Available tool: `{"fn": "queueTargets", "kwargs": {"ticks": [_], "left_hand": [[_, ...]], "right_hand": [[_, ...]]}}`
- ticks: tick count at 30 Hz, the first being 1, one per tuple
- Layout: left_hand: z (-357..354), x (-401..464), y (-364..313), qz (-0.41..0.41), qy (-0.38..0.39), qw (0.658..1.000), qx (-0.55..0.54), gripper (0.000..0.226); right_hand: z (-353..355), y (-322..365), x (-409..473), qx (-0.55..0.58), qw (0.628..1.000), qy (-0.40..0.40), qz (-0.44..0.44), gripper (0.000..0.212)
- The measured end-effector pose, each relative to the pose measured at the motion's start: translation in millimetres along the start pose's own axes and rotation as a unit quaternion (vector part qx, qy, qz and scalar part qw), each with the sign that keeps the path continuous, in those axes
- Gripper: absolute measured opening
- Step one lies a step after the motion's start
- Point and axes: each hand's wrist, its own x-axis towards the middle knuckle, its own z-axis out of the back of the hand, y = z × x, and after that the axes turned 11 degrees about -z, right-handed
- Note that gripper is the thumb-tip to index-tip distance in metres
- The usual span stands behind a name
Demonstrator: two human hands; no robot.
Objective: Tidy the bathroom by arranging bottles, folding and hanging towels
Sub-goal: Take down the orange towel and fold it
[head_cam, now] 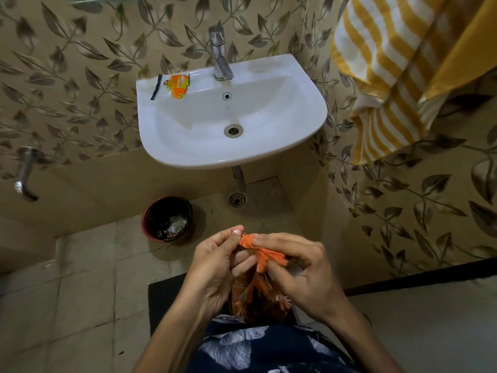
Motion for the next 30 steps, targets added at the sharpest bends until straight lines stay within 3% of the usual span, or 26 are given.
{"fn": "queueTargets", "kwargs": {"ticks": [3,6,10,12,14,16,21,30], "left_hand": [[0,0,-3,0.001,0.005,1.0,-0.01,0.011],[-1,-2,-1,0.006,0.032,0.999,-0.01,0.011],[2,-2,3,-0.045,0.133,0.984,0.106,0.017],[6,0,1,-0.141,0.181,0.944,0.236,0.016],[10,3,-1,-0.277,0.175,0.864,0.383,0.008],[11,6,-1,-0.367,0.16,0.803,0.442,0.009],[12,15,1,-0.453,0.188,0.75,0.442,0.007],[1,19,4,-0.568,0.193,0.731,0.325,0.003]], "right_hand": [[-4,-2,0,-0.016,1.0,0.002,0.012,0.038],[-6,-7,4,-0.005,0.999,-0.037,0.011,0.022],[-4,-8,8,0.059,0.993,-0.082,-0.055,0.019],[-2,-6,12,0.076,0.991,-0.089,-0.064,0.018],[-1,-4,15,0.085,0.99,-0.091,-0.066,0.012],[1,-2,19,0.097,0.989,-0.093,-0.068,0.012],[8,7,31,0.082,0.993,-0.074,-0.032,0.02],[25,33,54,0.049,0.996,-0.071,0.034,0.029]]}}
